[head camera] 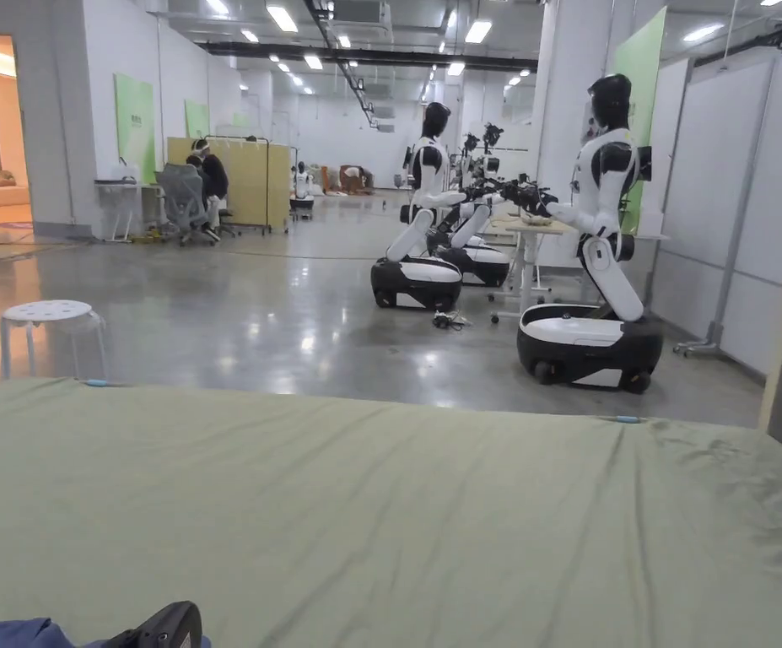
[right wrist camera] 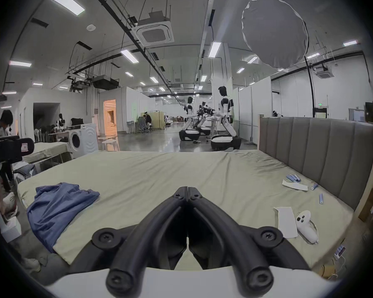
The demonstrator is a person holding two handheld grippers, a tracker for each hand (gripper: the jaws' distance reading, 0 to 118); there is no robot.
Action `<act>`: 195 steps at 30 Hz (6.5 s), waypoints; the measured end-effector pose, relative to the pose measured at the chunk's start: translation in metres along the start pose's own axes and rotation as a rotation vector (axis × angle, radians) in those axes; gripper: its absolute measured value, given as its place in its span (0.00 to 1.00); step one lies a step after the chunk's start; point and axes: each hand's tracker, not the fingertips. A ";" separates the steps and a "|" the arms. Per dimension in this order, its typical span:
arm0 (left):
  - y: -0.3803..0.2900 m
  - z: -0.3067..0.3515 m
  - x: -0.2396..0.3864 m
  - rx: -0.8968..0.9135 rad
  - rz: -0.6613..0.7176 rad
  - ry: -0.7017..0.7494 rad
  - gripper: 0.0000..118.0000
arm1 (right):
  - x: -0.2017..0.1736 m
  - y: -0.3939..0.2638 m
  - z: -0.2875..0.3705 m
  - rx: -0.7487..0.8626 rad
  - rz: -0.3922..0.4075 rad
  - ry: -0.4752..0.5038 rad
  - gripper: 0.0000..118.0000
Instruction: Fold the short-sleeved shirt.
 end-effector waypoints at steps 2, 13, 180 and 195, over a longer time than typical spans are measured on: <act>0.002 0.003 0.007 0.004 -0.050 0.036 0.00 | -0.004 0.005 -0.001 0.000 -0.001 -0.002 0.00; 0.006 0.009 0.012 0.027 -0.125 0.105 0.00 | -0.009 0.016 0.007 0.031 0.021 0.010 0.00; -0.007 0.015 -0.068 -0.257 0.042 0.135 0.01 | 0.001 -0.015 0.030 -0.097 -0.045 0.114 0.00; -0.100 -0.227 -0.179 -0.884 0.210 0.195 0.70 | 0.023 -0.037 0.014 -0.189 -0.116 0.095 0.00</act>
